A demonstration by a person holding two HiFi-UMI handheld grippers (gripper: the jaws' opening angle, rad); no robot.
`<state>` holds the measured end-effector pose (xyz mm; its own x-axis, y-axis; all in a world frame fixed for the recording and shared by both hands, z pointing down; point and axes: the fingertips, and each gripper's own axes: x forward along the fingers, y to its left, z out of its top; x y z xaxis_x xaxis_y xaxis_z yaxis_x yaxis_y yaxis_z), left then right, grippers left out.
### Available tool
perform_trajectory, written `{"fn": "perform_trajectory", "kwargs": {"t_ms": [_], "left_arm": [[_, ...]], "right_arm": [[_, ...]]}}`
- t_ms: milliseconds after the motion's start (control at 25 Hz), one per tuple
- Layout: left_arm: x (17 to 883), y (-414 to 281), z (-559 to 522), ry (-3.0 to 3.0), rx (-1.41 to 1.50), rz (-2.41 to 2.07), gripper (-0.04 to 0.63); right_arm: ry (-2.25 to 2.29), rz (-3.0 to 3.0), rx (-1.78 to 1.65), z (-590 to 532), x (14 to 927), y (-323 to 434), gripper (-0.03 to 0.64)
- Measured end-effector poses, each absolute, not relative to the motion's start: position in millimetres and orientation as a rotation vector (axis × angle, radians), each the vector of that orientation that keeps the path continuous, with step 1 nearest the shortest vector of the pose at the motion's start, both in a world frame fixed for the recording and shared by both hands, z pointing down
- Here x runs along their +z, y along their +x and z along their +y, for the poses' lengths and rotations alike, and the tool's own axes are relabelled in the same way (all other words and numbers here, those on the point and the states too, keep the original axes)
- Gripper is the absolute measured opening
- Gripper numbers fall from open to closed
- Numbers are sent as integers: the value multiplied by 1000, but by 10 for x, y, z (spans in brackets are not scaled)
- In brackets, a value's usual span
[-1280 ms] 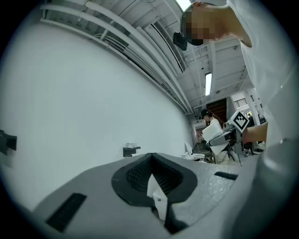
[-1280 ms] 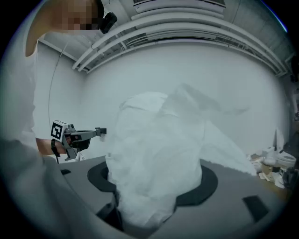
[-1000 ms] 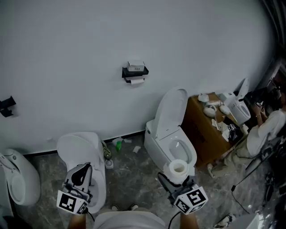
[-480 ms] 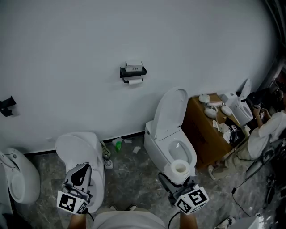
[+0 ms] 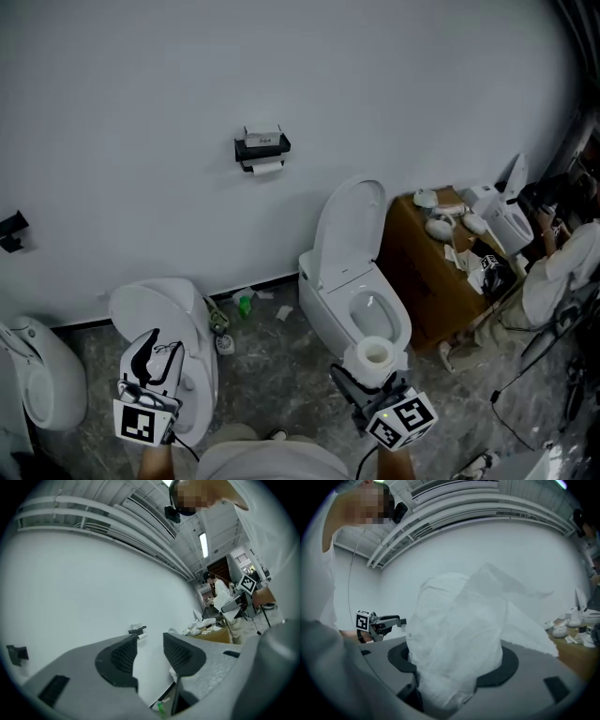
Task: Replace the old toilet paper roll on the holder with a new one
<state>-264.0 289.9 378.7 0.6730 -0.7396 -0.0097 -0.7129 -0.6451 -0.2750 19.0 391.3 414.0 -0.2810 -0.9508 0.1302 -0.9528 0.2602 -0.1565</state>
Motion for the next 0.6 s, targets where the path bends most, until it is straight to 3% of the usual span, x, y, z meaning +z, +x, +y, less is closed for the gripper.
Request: {"fn": "perform_trajectory", "kwargs": {"t_ms": [120,160,600], "left_arm": [[3754,-2527,2816,-2439,-353,1111,316],[3761,-2485,2796,-2381,-417,1080,345],[4107,-2188,2334,-2386,-538,1020,370]], "right_arm": [[1884,-2488,330,3901,4147,248,321],[1885,-2487,332,3903,4153,255,321],[1901,-2433,413,3575,4423,387,321]]}}
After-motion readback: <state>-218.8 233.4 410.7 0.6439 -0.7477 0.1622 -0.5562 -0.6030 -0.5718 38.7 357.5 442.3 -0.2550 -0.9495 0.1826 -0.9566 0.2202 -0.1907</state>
